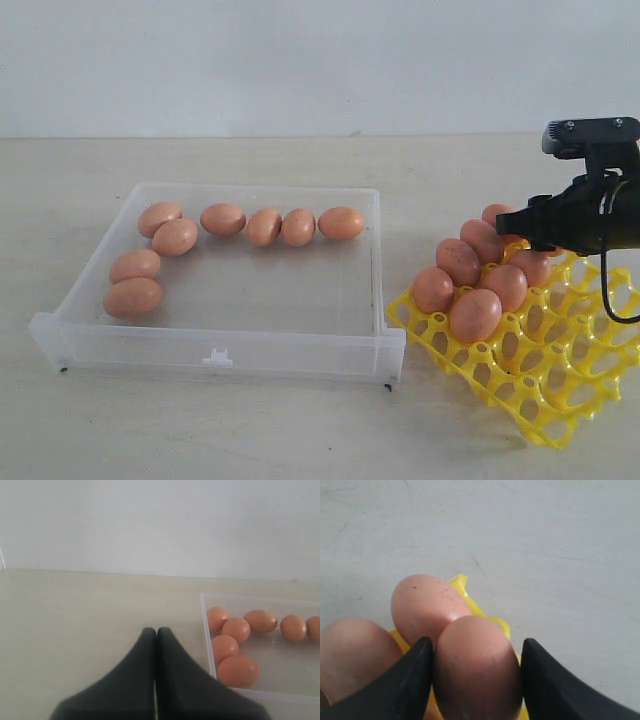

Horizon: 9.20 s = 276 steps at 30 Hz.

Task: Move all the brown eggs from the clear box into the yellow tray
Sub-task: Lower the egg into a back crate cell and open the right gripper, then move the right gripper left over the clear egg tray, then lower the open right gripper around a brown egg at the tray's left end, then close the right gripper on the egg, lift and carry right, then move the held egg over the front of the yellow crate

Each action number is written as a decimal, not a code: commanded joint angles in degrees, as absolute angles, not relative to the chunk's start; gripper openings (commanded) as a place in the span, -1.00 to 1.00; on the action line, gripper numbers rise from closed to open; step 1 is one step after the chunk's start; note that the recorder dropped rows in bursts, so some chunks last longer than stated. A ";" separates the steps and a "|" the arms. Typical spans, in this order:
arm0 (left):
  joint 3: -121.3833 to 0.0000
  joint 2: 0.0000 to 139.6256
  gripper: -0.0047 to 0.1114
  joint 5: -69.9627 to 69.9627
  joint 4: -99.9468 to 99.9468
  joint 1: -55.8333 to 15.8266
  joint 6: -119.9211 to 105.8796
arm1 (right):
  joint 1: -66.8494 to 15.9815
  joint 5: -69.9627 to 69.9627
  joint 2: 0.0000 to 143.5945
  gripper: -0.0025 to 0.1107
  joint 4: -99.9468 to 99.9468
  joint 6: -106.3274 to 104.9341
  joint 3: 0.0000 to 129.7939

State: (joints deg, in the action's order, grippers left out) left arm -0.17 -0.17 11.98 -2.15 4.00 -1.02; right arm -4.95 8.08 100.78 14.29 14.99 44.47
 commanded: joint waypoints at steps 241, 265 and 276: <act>0.00 0.00 -0.99 11.64 -2.03 4.04 -1.16 | -22.55 19.91 70.68 -0.96 -37.30 -42.90 31.39; 0.00 0.00 -0.99 11.64 -2.03 4.04 -1.16 | -20.02 1.73 66.98 -0.96 -33.75 -33.10 20.49; 0.00 0.00 -0.99 11.64 -2.03 4.04 -1.16 | -20.02 -5.62 67.09 -0.96 -33.75 -30.66 20.49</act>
State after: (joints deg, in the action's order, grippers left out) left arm -0.17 -0.17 11.98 -2.15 4.00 -1.02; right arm -20.13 -4.96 67.44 -34.38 -31.07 20.63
